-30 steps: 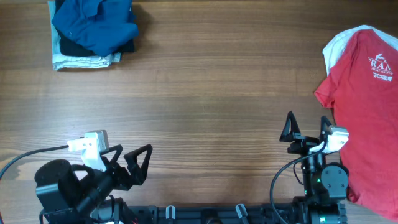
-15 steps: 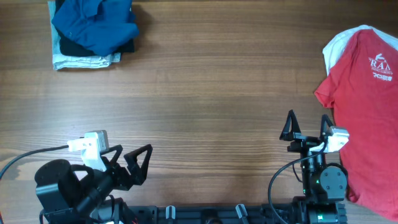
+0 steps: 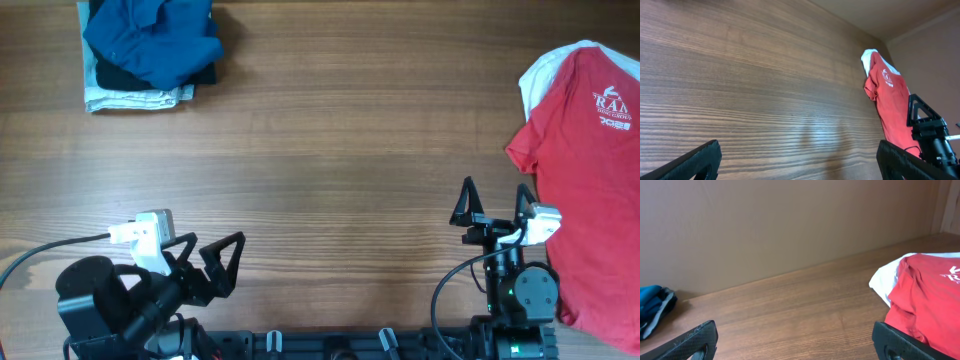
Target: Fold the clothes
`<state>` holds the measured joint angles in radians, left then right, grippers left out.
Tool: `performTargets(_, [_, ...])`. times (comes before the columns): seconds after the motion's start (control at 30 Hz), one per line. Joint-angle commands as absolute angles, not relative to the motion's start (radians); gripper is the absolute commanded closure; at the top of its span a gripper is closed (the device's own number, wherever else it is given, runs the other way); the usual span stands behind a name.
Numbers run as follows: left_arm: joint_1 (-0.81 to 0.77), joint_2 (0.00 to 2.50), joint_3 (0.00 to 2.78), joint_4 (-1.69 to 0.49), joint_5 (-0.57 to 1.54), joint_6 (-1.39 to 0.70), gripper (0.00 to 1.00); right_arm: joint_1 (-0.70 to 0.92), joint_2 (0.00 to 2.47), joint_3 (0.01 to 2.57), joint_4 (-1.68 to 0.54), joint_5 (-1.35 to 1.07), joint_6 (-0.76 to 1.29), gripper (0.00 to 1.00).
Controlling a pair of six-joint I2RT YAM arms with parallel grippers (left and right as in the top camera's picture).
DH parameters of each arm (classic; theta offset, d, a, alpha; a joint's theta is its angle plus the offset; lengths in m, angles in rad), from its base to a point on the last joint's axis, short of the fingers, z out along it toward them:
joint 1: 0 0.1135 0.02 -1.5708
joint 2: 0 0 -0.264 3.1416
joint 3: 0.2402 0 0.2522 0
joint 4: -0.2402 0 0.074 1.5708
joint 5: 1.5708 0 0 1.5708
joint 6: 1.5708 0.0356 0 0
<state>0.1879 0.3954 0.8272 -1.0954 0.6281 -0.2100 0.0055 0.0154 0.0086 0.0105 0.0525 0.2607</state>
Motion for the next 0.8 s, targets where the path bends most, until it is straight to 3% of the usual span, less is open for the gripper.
performTargets(0.0, [0.185,0.393,0.825,-1.092,0.646,-0.187,0.00,0.002,0.004,0.005,0.012,0.044,0.265,0.00])
performTargets(0.23, [0.112,0.380,0.818,-1.075,0.544,-0.238,0.00,0.002,0.004,0.005,0.012,0.044,0.265,0.00])
performTargets(0.4, [0.000,0.257,0.639,-0.767,0.522,-0.136,0.00,0.002,0.004,0.005,0.012,0.044,0.265,0.00])
performTargets(0.77, [-0.001,0.052,0.188,-0.297,0.417,-0.134,0.00,0.002,0.004,0.005,0.012,0.044,0.265,0.00])
